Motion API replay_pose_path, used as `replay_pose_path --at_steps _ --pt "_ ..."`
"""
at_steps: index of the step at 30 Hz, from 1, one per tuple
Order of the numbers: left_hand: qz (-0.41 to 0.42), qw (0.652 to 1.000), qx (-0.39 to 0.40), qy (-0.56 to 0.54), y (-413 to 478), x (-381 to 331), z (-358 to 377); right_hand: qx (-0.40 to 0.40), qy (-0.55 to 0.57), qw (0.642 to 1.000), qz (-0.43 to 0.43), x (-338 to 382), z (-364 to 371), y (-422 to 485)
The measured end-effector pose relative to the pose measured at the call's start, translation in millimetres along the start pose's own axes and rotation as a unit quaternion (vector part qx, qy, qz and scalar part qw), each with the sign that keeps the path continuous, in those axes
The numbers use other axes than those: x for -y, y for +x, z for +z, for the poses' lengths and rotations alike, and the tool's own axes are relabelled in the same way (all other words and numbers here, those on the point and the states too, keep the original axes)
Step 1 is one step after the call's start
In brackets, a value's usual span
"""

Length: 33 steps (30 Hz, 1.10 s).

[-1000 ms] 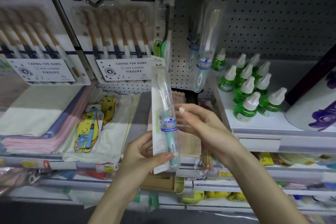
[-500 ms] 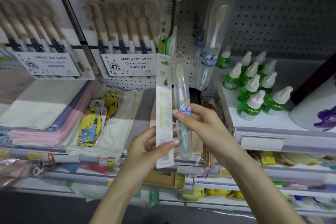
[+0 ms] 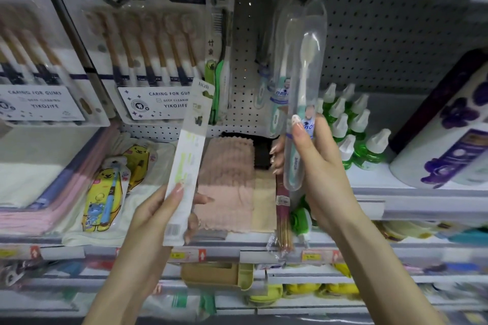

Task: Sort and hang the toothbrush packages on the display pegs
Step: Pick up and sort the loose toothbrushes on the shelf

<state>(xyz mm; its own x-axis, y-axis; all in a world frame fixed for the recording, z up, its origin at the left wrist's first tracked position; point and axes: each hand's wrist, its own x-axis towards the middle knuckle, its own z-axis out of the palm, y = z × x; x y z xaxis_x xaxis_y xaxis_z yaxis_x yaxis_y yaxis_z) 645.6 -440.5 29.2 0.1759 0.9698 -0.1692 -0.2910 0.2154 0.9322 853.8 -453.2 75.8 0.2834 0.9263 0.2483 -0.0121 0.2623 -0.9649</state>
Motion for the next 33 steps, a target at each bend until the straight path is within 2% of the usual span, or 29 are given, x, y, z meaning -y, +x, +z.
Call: replay_pose_path --at_steps 8,14,18,22,28,33 --pt "-0.054 0.992 0.018 -0.117 1.1 1.2 -9.3 -0.015 0.027 0.999 -0.008 14.8 12.2 16.0" --pt "-0.02 0.998 0.007 -0.056 2.2 4.6 -15.8 -0.025 0.026 0.998 0.043 7.5 12.9 16.2" --pt "-0.023 0.999 0.021 -0.038 1.8 3.1 -9.5 -0.055 0.036 0.989 0.131 5.1 12.3 26.5" --pt "-0.031 0.997 0.032 -0.064 -0.1 3.4 -6.0 -0.044 0.037 0.973 0.222 0.8 13.5 32.6" --pt "-0.037 0.995 0.039 -0.083 0.1 1.2 -7.9 -0.068 0.116 0.965 0.225 -16.0 12.7 31.1" --pt "-0.038 0.995 0.046 -0.082 -0.3 2.8 -8.6 -0.07 0.12 0.97 0.199 -21.1 11.0 27.0"
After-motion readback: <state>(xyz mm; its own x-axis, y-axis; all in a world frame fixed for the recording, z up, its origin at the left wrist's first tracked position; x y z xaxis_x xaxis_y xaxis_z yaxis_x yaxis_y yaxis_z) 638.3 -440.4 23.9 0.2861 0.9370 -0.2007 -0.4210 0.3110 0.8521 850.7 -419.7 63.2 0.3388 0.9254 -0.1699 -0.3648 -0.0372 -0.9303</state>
